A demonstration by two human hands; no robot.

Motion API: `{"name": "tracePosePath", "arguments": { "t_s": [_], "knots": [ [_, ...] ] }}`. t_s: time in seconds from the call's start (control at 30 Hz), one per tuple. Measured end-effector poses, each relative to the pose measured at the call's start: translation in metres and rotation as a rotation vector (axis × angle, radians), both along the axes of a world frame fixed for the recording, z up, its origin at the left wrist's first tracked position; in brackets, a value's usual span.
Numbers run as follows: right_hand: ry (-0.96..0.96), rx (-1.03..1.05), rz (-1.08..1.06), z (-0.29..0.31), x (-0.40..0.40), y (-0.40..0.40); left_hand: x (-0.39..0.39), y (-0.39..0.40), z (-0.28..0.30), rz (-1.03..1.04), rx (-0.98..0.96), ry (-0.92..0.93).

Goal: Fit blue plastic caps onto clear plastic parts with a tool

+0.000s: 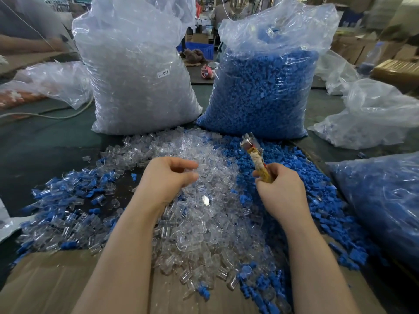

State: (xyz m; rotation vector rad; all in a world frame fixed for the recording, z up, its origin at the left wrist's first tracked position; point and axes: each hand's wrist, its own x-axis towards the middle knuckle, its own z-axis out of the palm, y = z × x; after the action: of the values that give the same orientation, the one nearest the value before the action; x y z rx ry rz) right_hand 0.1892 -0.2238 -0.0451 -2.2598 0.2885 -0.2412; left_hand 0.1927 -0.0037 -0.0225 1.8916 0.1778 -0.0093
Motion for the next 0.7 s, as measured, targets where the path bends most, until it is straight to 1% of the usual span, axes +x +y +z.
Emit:
{"name": "tracePosePath", "arguments": {
  "t_s": [0.2, 0.33, 0.5, 0.63, 0.7],
  "knots": [
    [-0.09, 0.287, -0.02, 0.004, -0.001, 0.003, 0.004, -0.008, 0.002, 0.008, -0.352, 0.068],
    [-0.1, 0.411, 0.003, 0.007, -0.003, 0.006, 0.004, -0.018, 0.005, 0.021, -0.481, 0.094],
    [-0.056, 0.42, 0.062, 0.005, -0.001, 0.013, 0.0, -0.026, 0.006, -0.019, -0.621, 0.132],
    [-0.108, 0.362, 0.051, 0.003, -0.002, 0.015, 0.002, -0.029, 0.003, -0.007, -0.624, 0.128],
    [-0.137, 0.345, 0.05, 0.004, -0.002, 0.013, 0.002, -0.03, 0.003, -0.002, -0.589, 0.114]
  ]
}}
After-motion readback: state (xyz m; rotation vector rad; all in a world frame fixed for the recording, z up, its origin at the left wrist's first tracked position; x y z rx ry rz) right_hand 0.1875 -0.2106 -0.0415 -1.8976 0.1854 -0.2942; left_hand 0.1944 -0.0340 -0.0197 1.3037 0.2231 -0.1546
